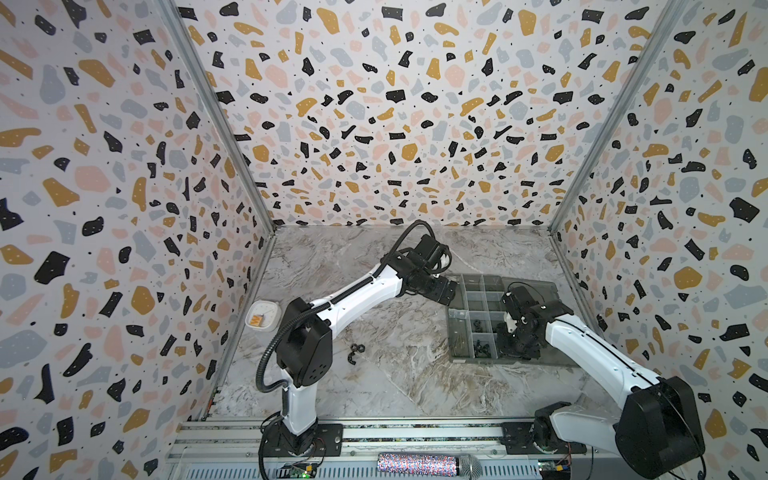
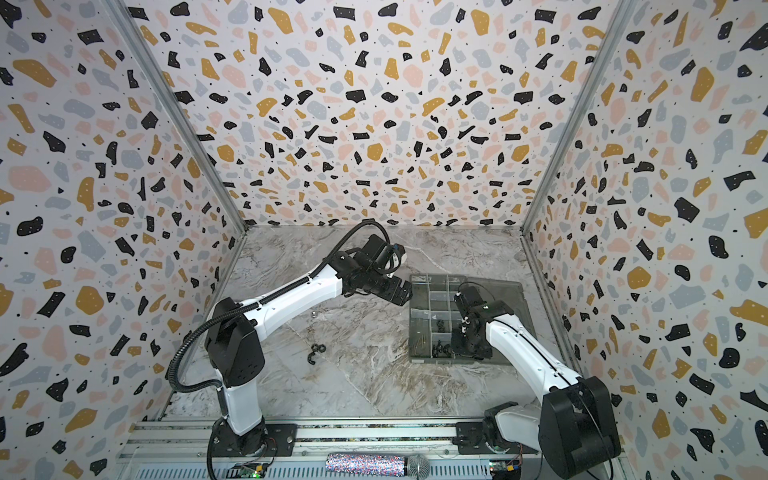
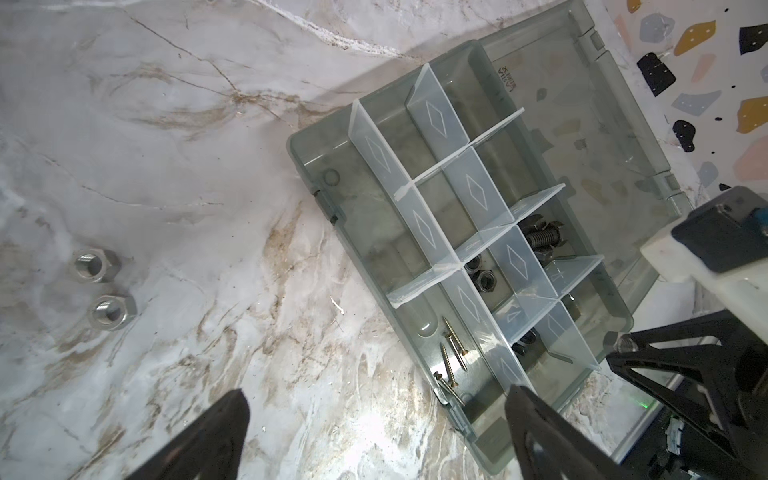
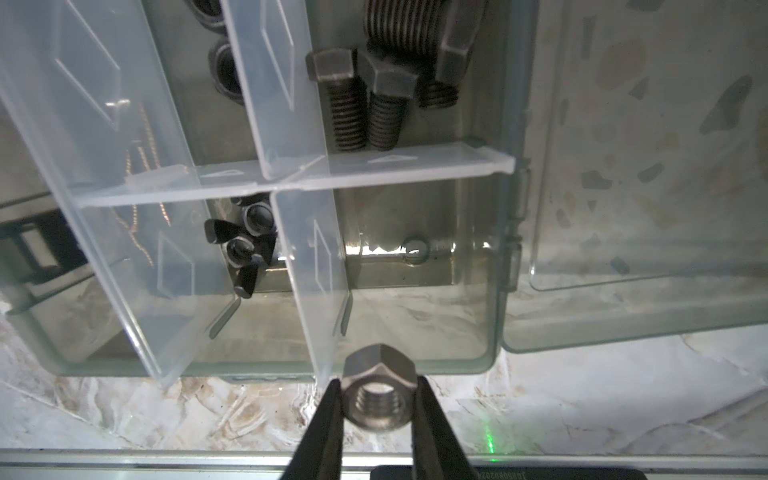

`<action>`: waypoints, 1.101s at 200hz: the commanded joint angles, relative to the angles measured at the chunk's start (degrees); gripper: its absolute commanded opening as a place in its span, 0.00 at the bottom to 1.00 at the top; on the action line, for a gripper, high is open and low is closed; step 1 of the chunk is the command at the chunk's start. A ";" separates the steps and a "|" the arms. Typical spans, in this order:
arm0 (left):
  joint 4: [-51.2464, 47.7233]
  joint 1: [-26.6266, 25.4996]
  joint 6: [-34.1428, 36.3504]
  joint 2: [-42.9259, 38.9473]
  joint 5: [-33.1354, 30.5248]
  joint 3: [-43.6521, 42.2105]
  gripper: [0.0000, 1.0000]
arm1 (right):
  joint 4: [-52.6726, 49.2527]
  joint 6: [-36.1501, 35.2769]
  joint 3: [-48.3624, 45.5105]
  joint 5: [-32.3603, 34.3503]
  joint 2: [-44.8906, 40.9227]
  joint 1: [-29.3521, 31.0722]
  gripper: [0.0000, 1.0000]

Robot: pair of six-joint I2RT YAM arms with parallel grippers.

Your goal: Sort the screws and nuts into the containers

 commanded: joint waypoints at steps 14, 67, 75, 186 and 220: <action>0.63 0.10 1.54 -3.32 -0.58 -2.26 0.97 | 1.10 1.14 -0.36 -0.57 -0.02 -0.46 0.21; 1.10 0.12 2.23 -5.17 -1.63 -4.34 0.97 | 2.18 0.81 -0.20 -0.41 0.86 -1.80 0.22; 0.97 0.11 2.51 -5.30 -1.68 -4.36 0.97 | 2.38 0.76 -0.04 -0.10 1.13 -1.93 0.22; 2.25 4.74 1.98 -8.13 -0.89 -7.51 0.97 | -1.12 -4.51 11.59 3.73 5.07 -2.23 0.47; 3.43 8.36 0.50 -13.38 -2.57 -12.59 0.97 | -1.19 -5.92 23.94 4.49 13.54 2.51 0.46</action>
